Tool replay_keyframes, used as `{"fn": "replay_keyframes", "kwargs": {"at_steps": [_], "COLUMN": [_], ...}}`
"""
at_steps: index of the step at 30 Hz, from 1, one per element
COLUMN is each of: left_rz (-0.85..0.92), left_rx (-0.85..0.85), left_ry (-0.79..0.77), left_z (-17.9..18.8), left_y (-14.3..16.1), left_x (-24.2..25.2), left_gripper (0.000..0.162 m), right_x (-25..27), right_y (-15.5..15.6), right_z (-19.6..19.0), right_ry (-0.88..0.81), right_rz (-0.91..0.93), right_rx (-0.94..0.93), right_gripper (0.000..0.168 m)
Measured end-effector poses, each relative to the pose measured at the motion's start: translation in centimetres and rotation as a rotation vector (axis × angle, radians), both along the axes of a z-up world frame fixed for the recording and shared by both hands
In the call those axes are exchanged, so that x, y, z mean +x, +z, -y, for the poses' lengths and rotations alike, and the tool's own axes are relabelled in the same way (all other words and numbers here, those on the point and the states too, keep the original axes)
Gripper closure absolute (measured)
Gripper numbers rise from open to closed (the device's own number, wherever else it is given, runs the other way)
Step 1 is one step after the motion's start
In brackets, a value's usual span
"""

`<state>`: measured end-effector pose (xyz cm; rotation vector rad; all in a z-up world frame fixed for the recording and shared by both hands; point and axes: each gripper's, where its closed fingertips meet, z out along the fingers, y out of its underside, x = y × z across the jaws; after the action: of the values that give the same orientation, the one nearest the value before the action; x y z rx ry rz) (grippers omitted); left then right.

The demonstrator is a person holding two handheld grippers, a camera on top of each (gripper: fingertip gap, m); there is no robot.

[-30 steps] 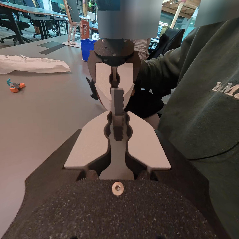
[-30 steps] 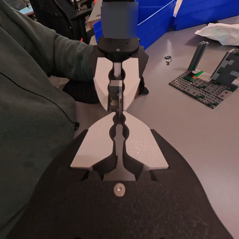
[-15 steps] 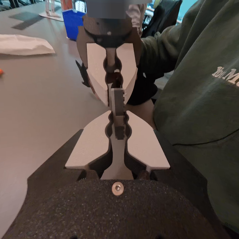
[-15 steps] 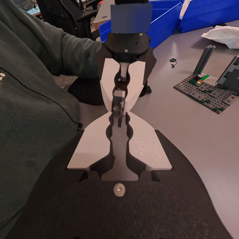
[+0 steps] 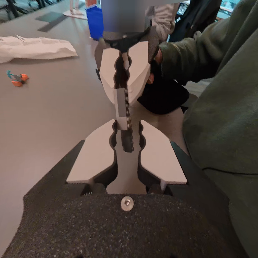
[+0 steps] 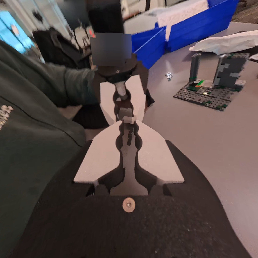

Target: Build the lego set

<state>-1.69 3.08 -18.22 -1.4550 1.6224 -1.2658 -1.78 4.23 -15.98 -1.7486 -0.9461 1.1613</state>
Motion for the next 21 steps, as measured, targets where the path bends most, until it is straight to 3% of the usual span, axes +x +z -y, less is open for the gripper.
{"fn": "replay_keyframes", "kwargs": {"at_steps": [7, 12, 16, 21], "left_rz": [0.081, 0.158, 0.172, 0.186], "left_rx": [0.055, 0.023, 0.008, -0.137], "left_ry": [0.193, 0.249, 0.252, 0.196], "left_z": [-2.7, -3.8, -3.8, -3.3], "left_y": [0.2, 1.5, 1.5, 1.1], "left_x": [0.0, 0.0, 0.0, -0.3], "left_gripper": [0.132, 0.142, 0.143, 0.147], "right_x": [2.2, 2.9, 3.0, 2.7], "right_y": [1.3, 2.1, 1.8, 1.5], "right_z": [-2.7, -4.1, -4.4, -4.2], "right_ry": [-0.160, -0.199, -0.194, -0.170], "right_rz": [-0.369, -0.591, -0.652, -0.627], "right_rx": [-0.230, -0.383, -0.446, -0.418], "right_gripper": [0.156, 0.156, 0.156, 0.156]}}
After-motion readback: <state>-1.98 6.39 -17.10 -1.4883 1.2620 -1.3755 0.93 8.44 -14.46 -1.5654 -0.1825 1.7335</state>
